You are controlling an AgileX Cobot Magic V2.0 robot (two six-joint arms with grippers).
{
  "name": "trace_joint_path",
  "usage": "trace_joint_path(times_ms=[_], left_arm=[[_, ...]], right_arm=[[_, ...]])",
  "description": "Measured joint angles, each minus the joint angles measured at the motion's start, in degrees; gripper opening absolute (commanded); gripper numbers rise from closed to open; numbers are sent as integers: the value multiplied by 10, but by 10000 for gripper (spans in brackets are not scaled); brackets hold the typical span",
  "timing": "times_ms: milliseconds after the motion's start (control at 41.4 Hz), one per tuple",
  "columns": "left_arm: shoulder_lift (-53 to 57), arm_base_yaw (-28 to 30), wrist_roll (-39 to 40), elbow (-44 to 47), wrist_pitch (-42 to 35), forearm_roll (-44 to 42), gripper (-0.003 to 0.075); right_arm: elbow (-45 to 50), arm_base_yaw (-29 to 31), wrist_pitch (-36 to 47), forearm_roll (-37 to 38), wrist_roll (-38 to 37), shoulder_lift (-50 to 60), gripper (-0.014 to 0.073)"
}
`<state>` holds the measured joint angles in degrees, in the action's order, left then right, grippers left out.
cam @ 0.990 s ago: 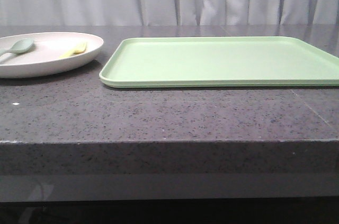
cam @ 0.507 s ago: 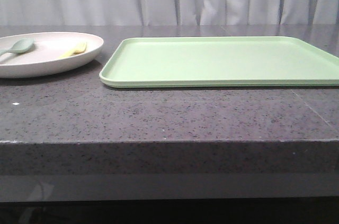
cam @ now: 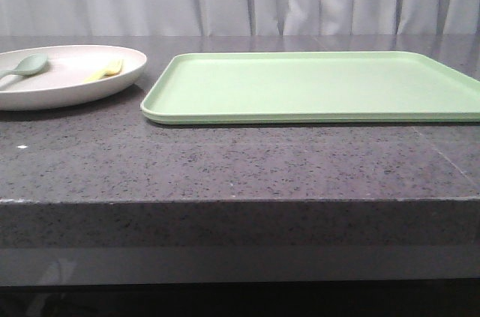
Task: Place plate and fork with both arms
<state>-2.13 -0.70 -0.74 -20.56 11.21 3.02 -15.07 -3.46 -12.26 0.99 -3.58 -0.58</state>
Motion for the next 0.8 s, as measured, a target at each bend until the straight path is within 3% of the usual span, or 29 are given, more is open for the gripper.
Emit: trace_joint_path(times_ms=[290,531,796], left_arm=[[-132,0,0,-162,192,0,-20],[-202,0,0,-168,215,0,-20],[-228,0,0,-168,215,0,-20]], right_arm=[[-154,0,-169,31,0,-131,-88],[-177,0,-194,31,0,-217,-88],[-177,0,-193,31,0,-238,-88]])
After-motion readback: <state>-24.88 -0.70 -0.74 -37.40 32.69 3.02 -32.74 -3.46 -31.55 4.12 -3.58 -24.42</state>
